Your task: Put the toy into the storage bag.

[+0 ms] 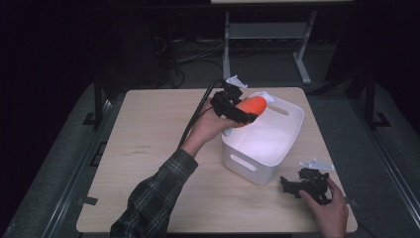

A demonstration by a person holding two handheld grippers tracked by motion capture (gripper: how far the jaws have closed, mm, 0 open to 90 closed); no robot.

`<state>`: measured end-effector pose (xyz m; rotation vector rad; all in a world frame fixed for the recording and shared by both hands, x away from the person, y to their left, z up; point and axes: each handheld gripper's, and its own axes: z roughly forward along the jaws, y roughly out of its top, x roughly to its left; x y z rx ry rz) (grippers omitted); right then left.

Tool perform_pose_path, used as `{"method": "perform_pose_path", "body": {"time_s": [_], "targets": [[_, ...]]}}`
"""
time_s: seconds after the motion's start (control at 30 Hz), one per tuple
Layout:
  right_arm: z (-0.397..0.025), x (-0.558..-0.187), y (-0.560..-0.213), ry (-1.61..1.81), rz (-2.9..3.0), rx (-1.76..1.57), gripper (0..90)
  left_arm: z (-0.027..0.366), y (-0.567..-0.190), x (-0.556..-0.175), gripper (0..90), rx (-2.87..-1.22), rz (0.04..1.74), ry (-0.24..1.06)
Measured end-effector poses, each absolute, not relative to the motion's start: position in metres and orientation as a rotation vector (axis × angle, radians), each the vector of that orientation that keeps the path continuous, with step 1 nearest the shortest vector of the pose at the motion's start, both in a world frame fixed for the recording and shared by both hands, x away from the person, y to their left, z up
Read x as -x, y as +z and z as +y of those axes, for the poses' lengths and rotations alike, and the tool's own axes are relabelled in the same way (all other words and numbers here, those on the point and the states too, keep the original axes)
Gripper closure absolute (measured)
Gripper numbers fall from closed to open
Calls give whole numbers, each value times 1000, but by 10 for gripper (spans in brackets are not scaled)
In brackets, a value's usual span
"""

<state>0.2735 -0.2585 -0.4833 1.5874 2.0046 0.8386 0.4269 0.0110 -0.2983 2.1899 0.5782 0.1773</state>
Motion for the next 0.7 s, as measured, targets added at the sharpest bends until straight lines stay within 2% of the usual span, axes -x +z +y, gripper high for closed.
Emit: {"method": "perform_pose_path", "body": {"time_s": [0.7], "targets": [[-258,-274,-483,839,2005,-1587,0,-16,-331,-426,224,-2218,618,177]]}}
